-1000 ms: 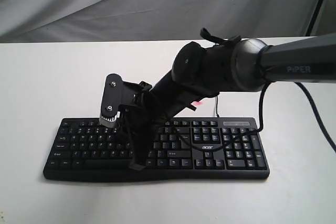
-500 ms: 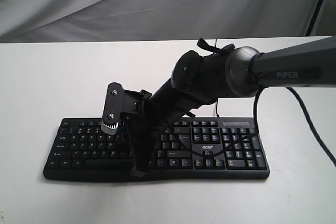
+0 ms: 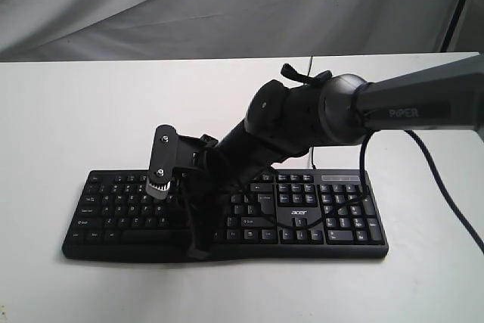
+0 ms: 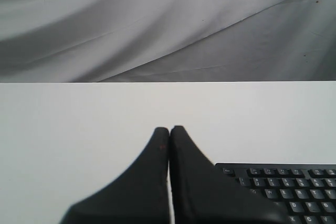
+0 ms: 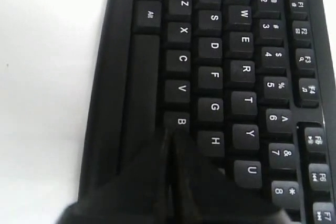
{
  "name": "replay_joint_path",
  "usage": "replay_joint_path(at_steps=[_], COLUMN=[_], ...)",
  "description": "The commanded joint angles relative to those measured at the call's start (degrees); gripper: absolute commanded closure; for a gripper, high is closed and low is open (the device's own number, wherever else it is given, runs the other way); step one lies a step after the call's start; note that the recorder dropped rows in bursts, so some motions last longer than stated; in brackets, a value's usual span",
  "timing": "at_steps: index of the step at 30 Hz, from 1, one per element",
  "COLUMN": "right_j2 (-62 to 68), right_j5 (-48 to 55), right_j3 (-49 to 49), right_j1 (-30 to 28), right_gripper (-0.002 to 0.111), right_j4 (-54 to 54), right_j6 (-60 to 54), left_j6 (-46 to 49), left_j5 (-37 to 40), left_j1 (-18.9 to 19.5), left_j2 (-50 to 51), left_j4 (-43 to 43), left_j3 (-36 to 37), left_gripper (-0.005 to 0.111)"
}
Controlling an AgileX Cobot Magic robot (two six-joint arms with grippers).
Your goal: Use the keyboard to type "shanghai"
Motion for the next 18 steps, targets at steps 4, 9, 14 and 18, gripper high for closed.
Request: replay_joint_path(at_steps=[4, 9, 14, 18], right_j2=[0.31, 0.29, 0.29, 0.29], right_j5=[-0.96, -1.49, -1.51, -1.51], right_j3=[0.08, 0.08, 0.08, 0.08], right_j1=[-0.06, -0.06, -0.06, -0.06], right_gripper=[0.108, 0.108, 0.108, 0.108], right_j4=[0.83, 0.83, 0.83, 1.58], right_j6=[-0.41, -0.41, -0.62, -1.37], left_j6=[-0.07, -0.07, -0.07, -0.07], left_j5=[-0.14, -0.14, -0.14, -0.14], left_j1=[-0.23, -0.23, -0.23, -0.23], left_j2=[0.18, 0.18, 0.18, 0.18], left_j4=[-0.23, -0.23, -0.23, -0.23], left_j3=[0.03, 0.03, 0.03, 0.03], left_gripper=[0.106, 0.106, 0.106, 0.106])
